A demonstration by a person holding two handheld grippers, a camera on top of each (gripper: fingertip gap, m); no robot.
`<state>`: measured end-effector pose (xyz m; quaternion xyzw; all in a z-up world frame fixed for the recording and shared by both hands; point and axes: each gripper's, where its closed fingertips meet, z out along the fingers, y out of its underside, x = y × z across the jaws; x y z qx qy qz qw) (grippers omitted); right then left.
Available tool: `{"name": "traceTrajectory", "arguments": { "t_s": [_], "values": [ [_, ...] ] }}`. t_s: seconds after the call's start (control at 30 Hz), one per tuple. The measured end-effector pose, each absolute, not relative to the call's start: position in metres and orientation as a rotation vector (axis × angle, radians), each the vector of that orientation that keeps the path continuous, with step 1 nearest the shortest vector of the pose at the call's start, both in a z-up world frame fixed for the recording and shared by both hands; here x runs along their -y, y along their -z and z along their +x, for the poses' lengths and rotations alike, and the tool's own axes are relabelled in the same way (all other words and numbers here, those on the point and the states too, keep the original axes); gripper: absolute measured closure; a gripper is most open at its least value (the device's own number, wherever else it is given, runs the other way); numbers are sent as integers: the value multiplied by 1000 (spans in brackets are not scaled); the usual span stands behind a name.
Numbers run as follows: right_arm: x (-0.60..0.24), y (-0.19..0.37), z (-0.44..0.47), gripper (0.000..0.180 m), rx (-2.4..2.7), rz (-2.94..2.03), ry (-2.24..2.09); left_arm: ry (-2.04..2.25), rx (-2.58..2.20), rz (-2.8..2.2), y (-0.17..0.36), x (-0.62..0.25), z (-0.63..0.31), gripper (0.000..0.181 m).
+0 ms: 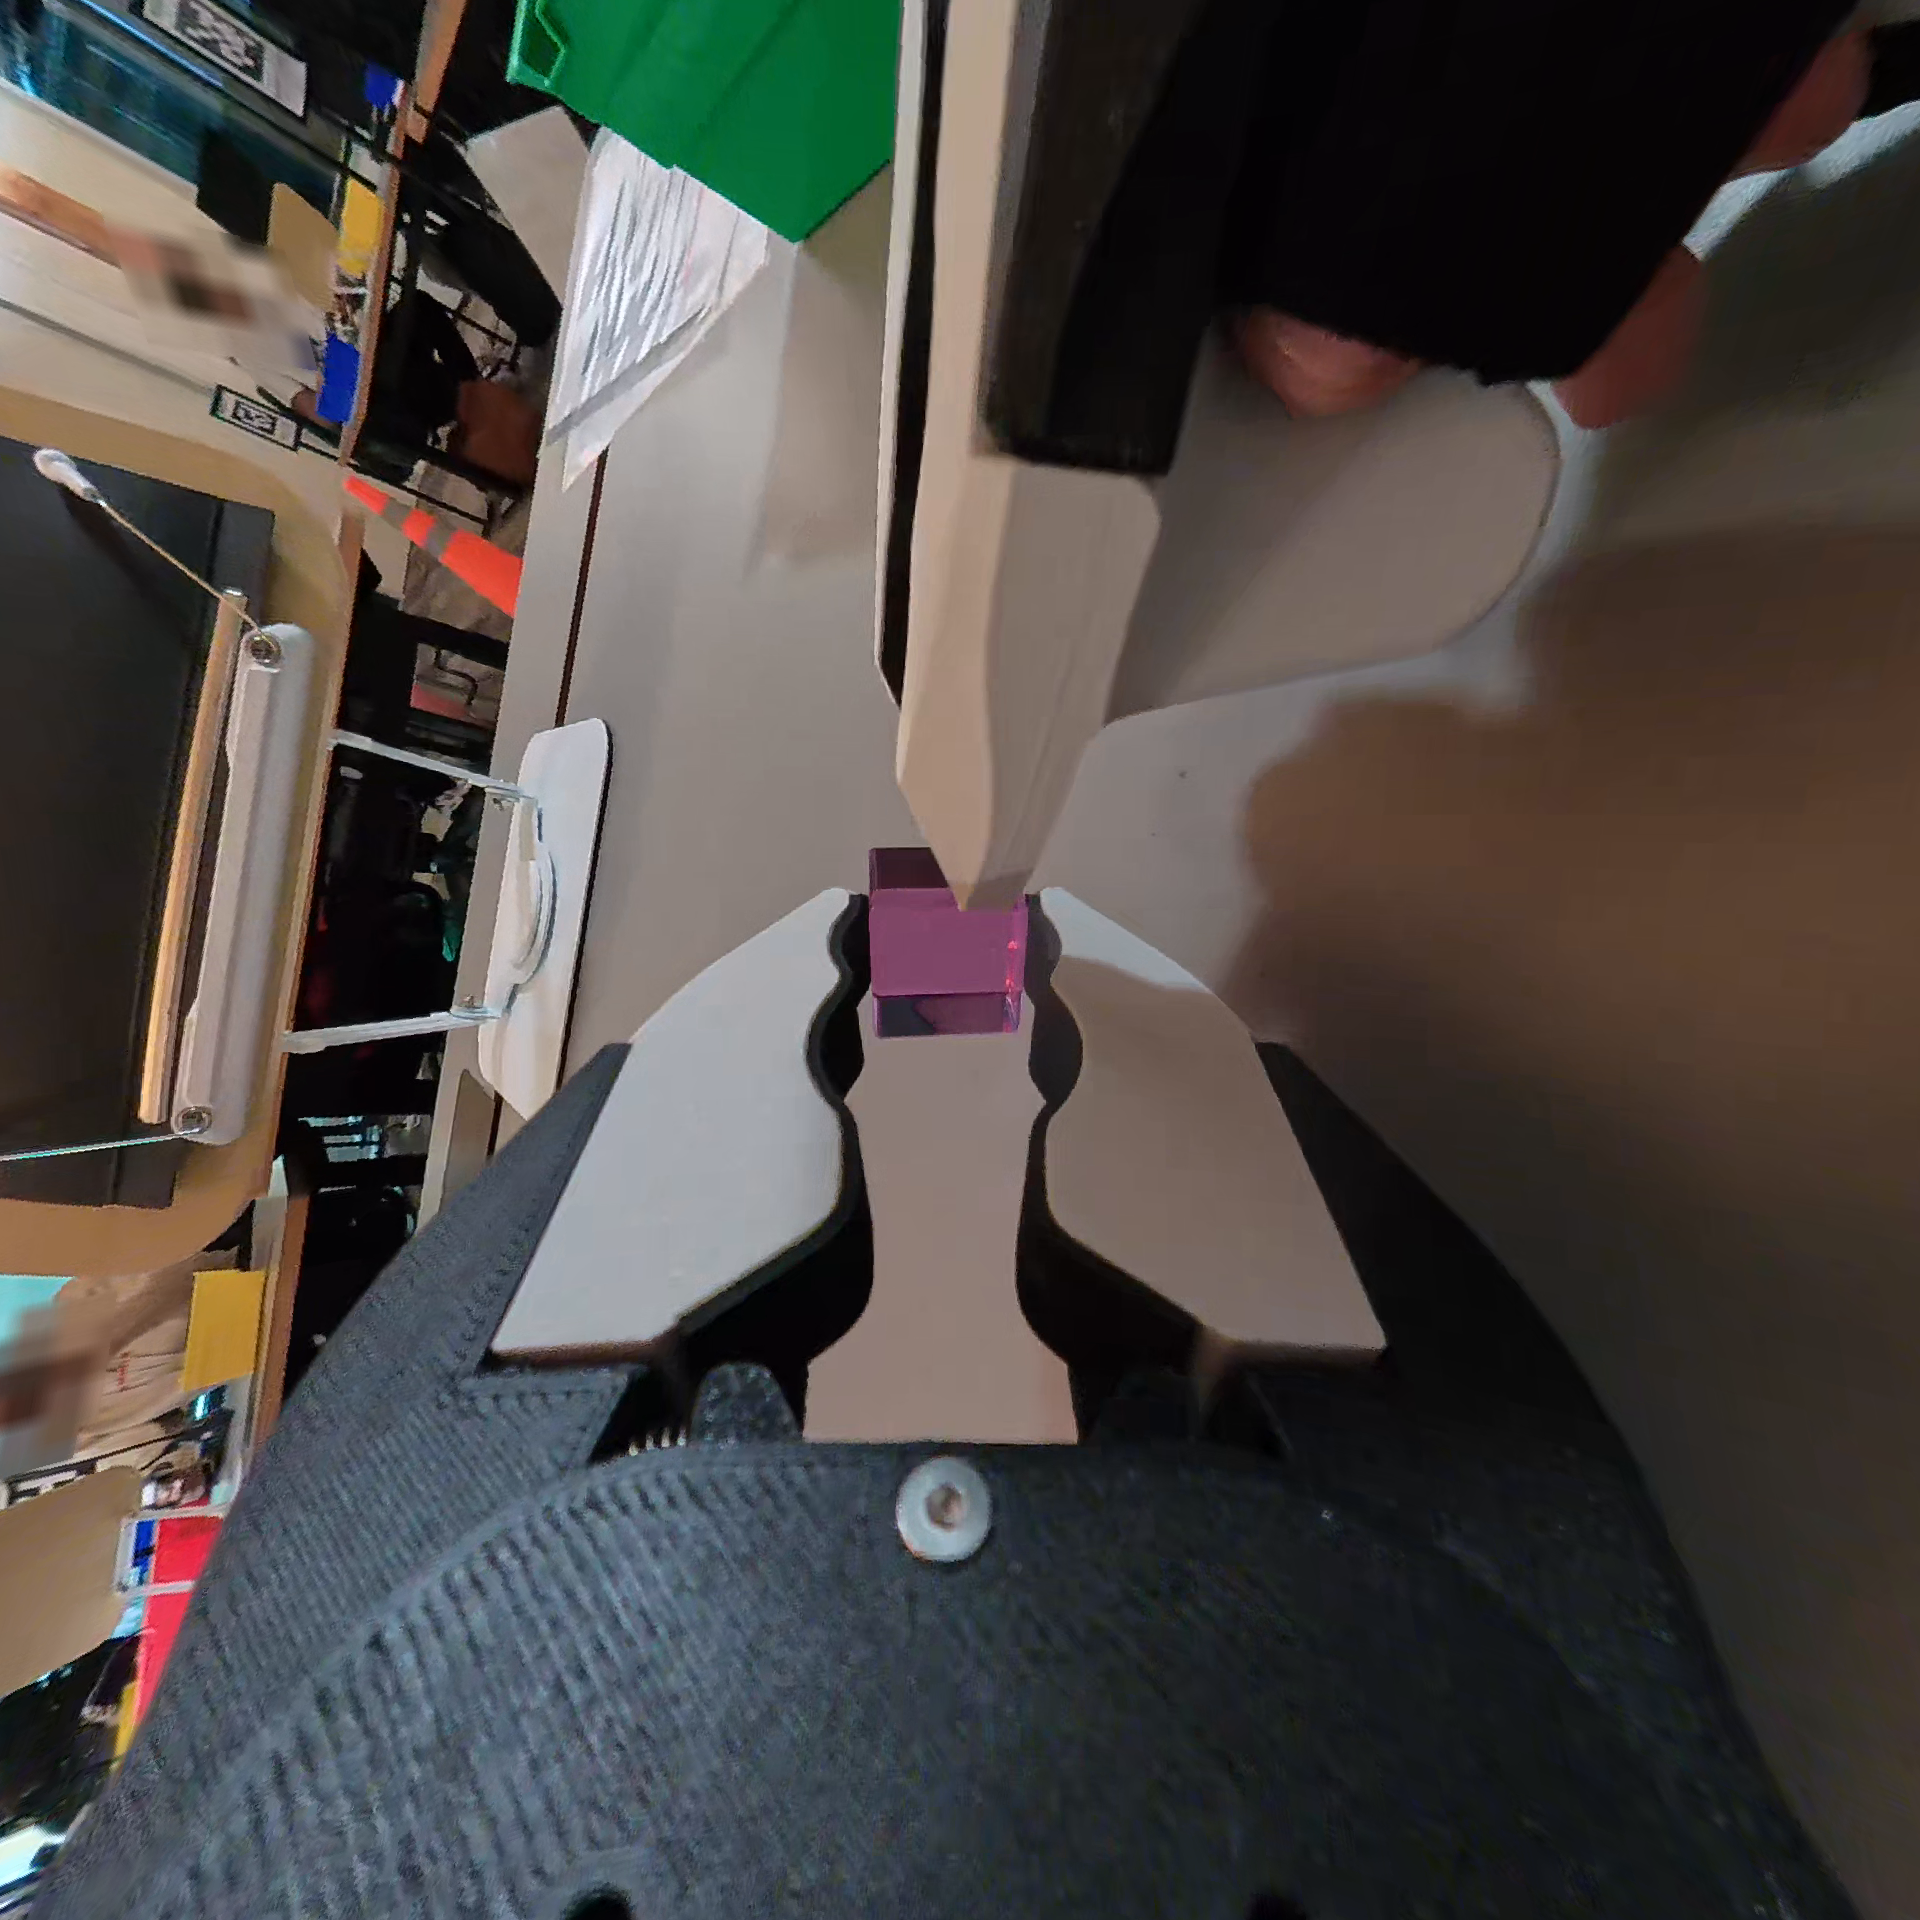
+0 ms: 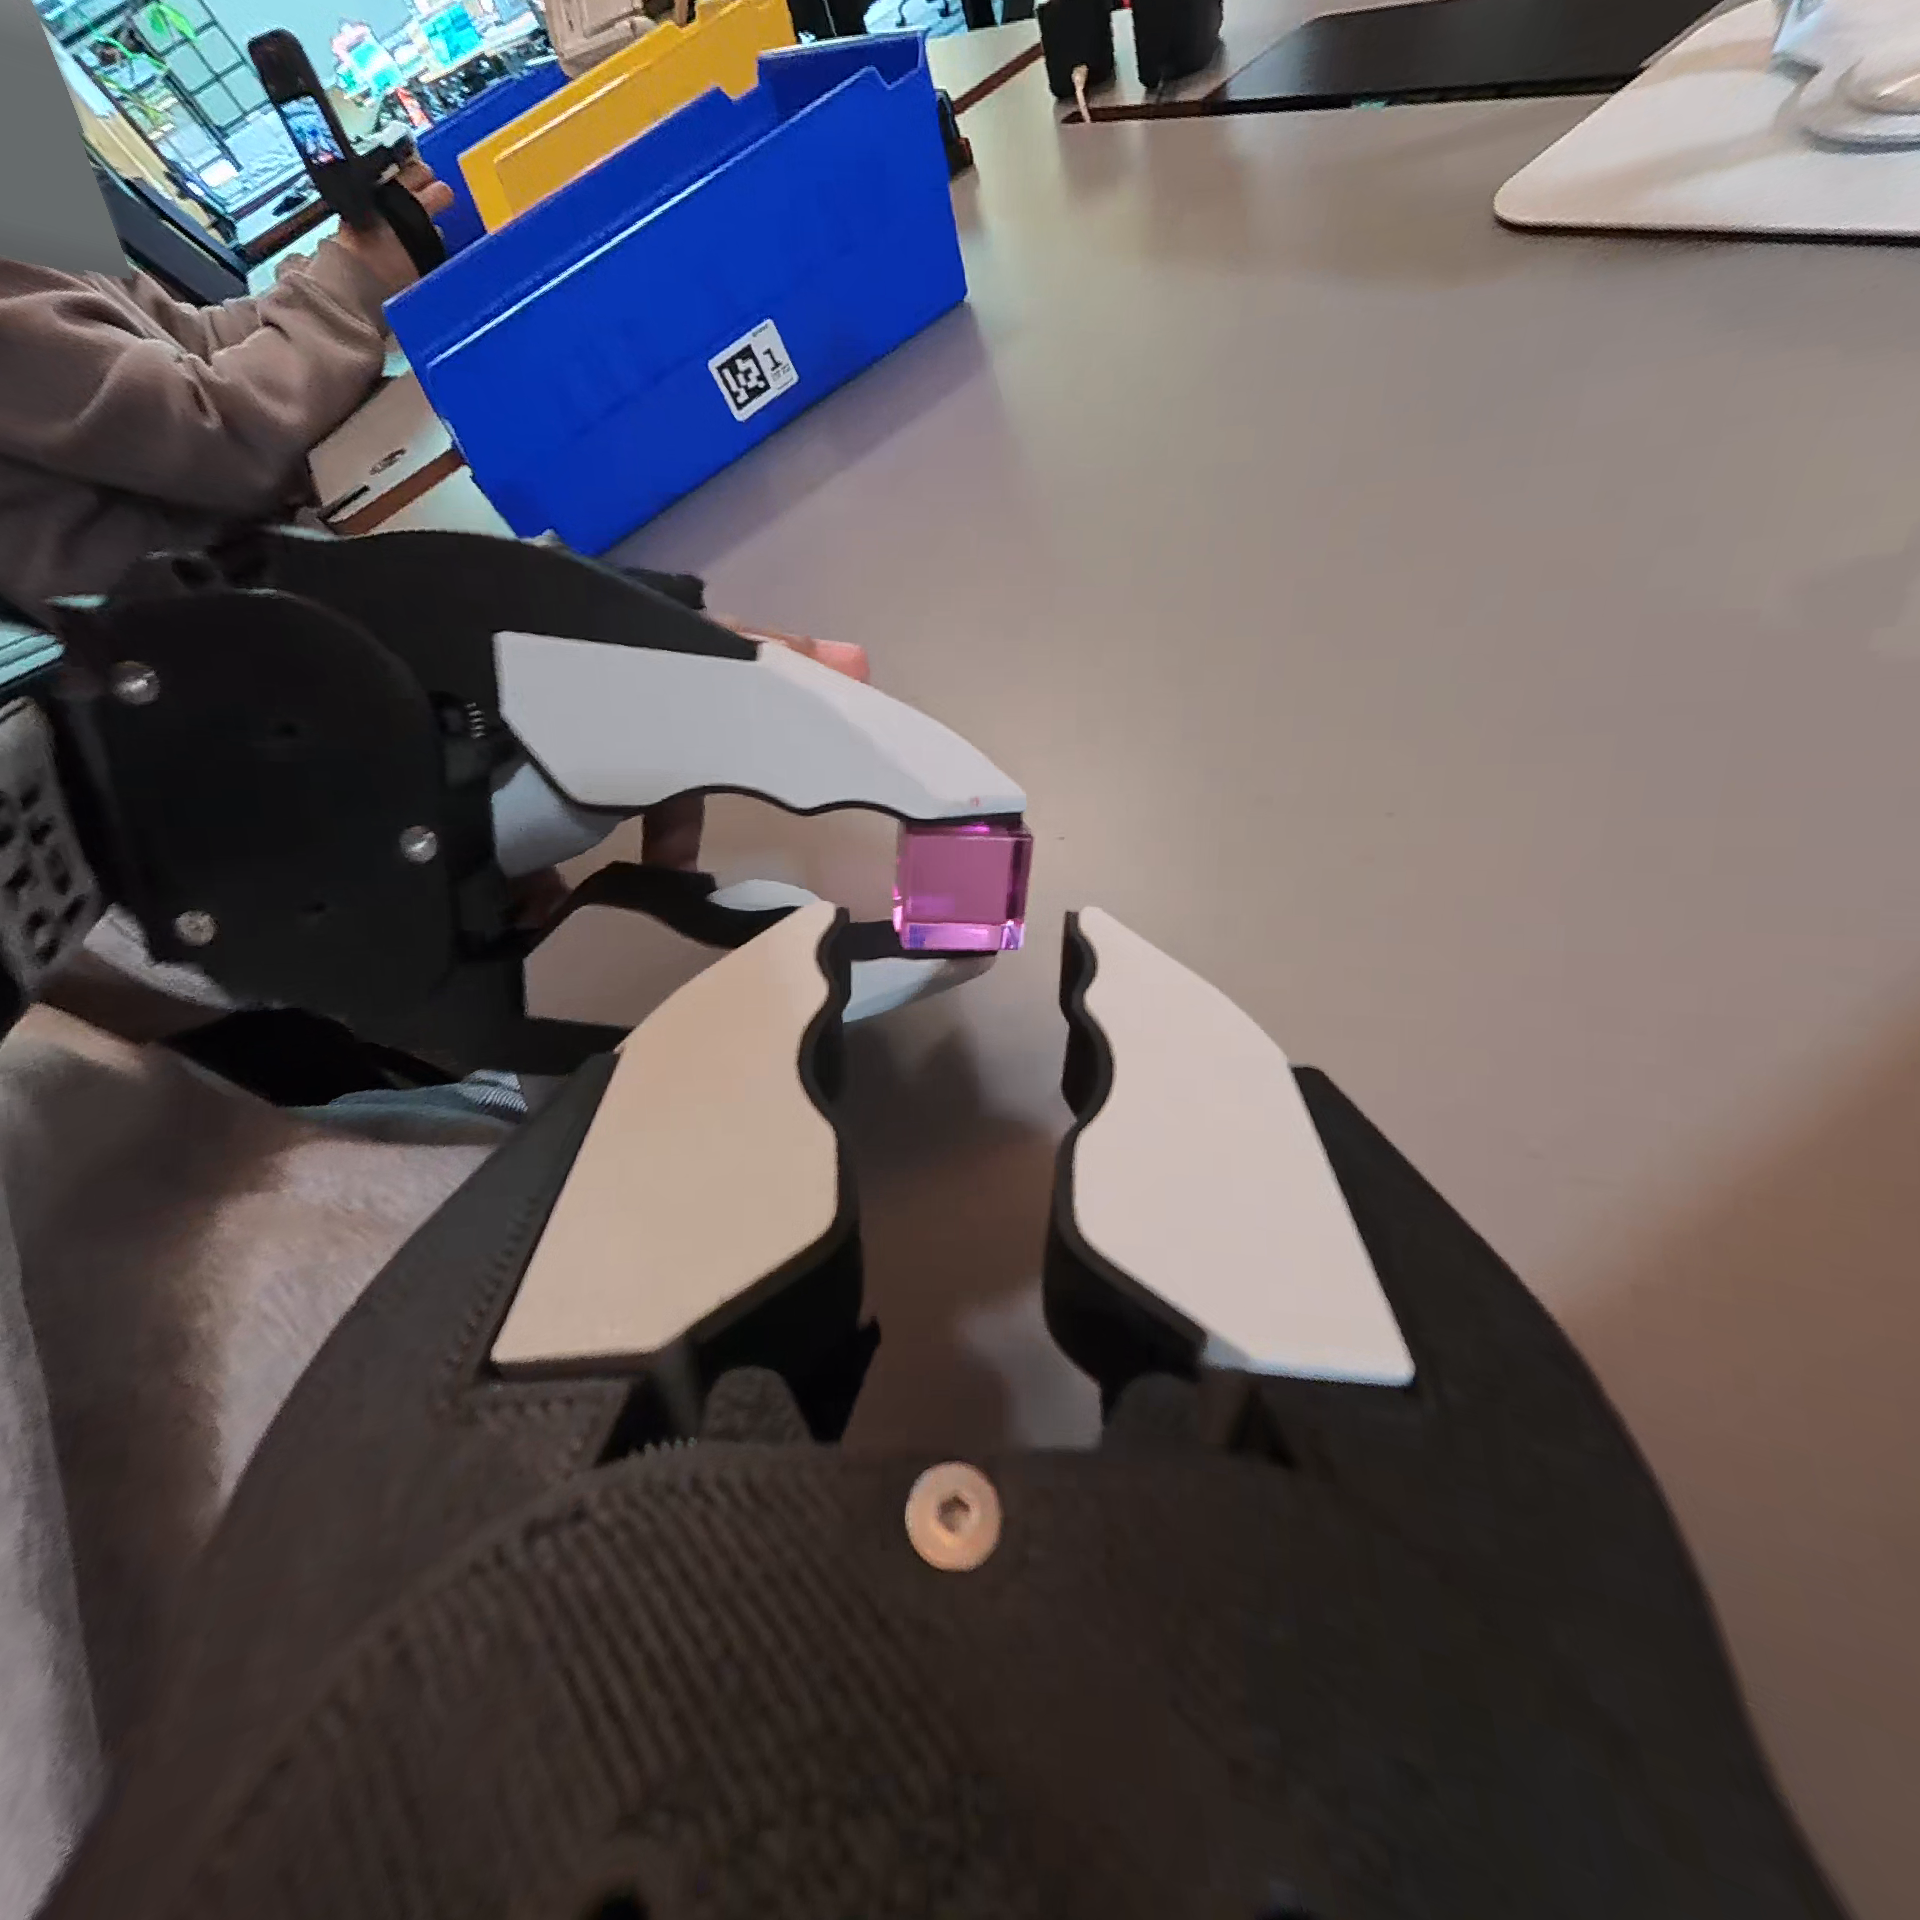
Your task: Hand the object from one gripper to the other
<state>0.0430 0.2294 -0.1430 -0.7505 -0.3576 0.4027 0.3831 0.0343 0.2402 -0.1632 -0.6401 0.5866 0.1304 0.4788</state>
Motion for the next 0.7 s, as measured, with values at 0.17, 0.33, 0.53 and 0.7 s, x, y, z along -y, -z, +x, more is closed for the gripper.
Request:
{"name": "traceTrajectory", "arguments": {
  "t_s": [0.17,0.33,0.53,0.7],
  "values": [
    [-229,150,39,140,904,-1954,-1024,-376,-1461,-1520,161,-233,42,152],
    [-225,153,36,153,951,-1960,-998,-372,-1475,-1503,162,-228,47,152],
    [-232,143,47,153,874,-1935,-1081,-198,-1340,-1576,157,-235,45,119],
    [-241,118,65,153,736,-1816,-1319,280,-1153,-1700,152,-237,46,106]
  ]
}}
